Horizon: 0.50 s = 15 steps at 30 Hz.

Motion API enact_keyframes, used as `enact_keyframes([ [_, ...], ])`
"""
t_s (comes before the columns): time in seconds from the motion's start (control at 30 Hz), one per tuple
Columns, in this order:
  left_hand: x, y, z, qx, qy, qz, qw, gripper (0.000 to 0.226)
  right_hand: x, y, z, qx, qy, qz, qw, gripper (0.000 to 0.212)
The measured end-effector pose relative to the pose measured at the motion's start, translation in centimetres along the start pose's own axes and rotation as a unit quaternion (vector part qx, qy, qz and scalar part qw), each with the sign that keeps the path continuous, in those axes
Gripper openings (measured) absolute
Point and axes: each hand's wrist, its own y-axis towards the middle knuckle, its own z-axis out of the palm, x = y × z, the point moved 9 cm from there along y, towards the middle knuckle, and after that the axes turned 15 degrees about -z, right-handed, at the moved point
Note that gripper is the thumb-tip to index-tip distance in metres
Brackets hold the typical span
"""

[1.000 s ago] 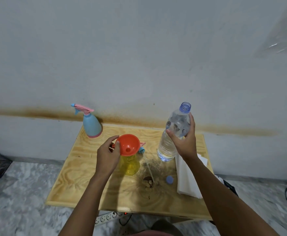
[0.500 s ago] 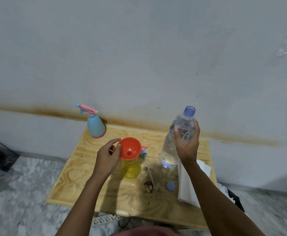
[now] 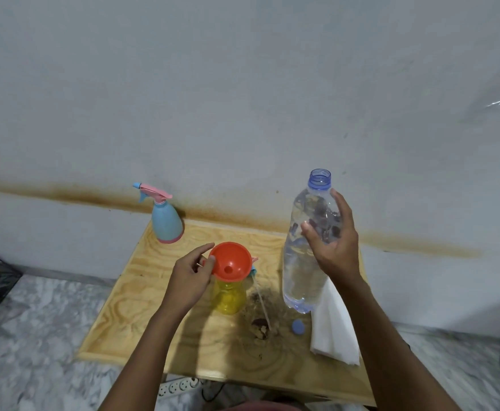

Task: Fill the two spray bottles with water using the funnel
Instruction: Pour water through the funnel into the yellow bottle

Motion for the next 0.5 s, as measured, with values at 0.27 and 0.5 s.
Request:
enact_keyframes([
  [0.27, 0.2, -0.1, 0.0, 0.004, 0.015, 0.011, 1.0, 0.03, 2.4, -1.8, 2.0, 0.12, 0.0, 0.031, 0.992, 0.06],
  [0.5, 0.0, -0.1, 0.1, 0.012, 0.017, 0.011, 1.0, 0.033, 2.2, -4.6, 3.6, 0.203, -0.02, 0.073, 0.976, 0.055],
])
